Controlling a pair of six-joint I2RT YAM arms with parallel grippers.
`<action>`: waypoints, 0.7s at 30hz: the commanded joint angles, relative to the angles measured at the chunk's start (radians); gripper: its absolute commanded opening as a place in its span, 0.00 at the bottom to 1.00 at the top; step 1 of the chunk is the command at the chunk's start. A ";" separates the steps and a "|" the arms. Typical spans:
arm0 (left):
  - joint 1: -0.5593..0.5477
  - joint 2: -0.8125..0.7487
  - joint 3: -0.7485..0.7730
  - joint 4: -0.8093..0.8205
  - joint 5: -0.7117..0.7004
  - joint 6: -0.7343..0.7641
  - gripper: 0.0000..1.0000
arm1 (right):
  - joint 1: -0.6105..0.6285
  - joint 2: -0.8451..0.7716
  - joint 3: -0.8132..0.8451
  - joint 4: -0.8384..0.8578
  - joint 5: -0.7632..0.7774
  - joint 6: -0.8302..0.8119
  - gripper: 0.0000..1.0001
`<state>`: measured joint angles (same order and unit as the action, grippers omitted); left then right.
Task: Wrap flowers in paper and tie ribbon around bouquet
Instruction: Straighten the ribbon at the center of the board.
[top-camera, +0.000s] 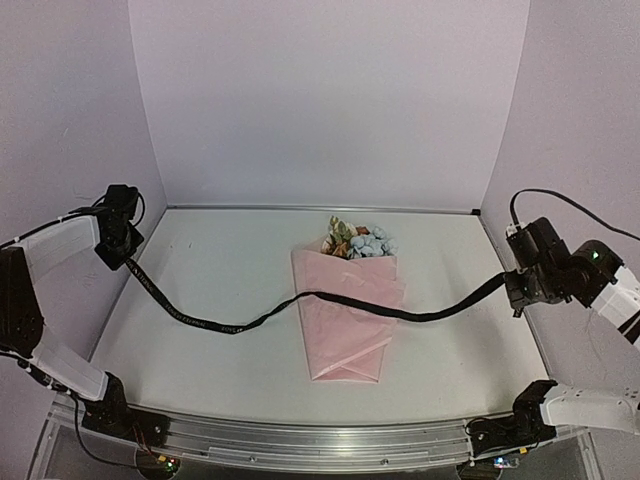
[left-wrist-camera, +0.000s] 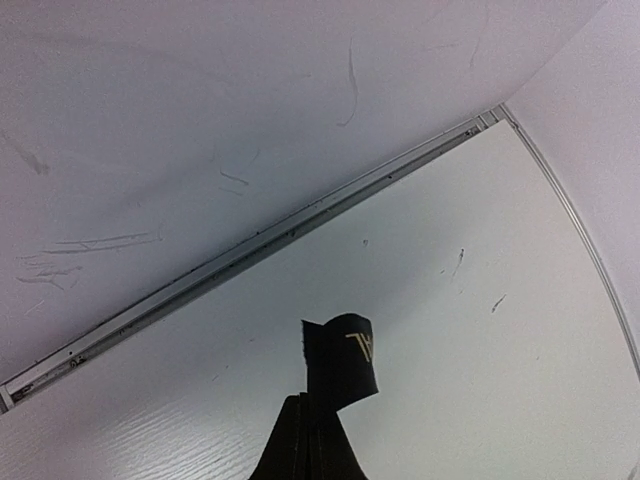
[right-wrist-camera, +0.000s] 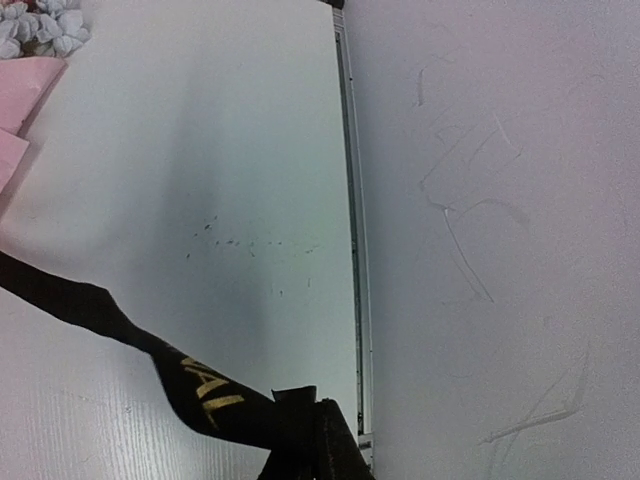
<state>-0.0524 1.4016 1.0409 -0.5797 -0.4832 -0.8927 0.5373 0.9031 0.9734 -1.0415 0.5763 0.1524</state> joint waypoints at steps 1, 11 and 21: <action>0.004 -0.052 0.003 -0.019 -0.019 0.027 0.00 | -0.020 -0.015 0.052 -0.061 0.101 -0.042 0.00; 0.020 -0.207 -0.028 -0.093 -0.071 0.019 0.00 | -0.080 -0.067 0.169 -0.155 0.333 -0.152 0.00; 0.020 -0.348 -0.165 -0.105 -0.015 -0.006 0.00 | -0.218 0.008 0.254 -0.169 0.433 -0.316 0.00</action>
<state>-0.0380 1.0798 0.9471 -0.6733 -0.5236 -0.8892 0.3824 0.8581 1.2060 -1.1913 0.9600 -0.1139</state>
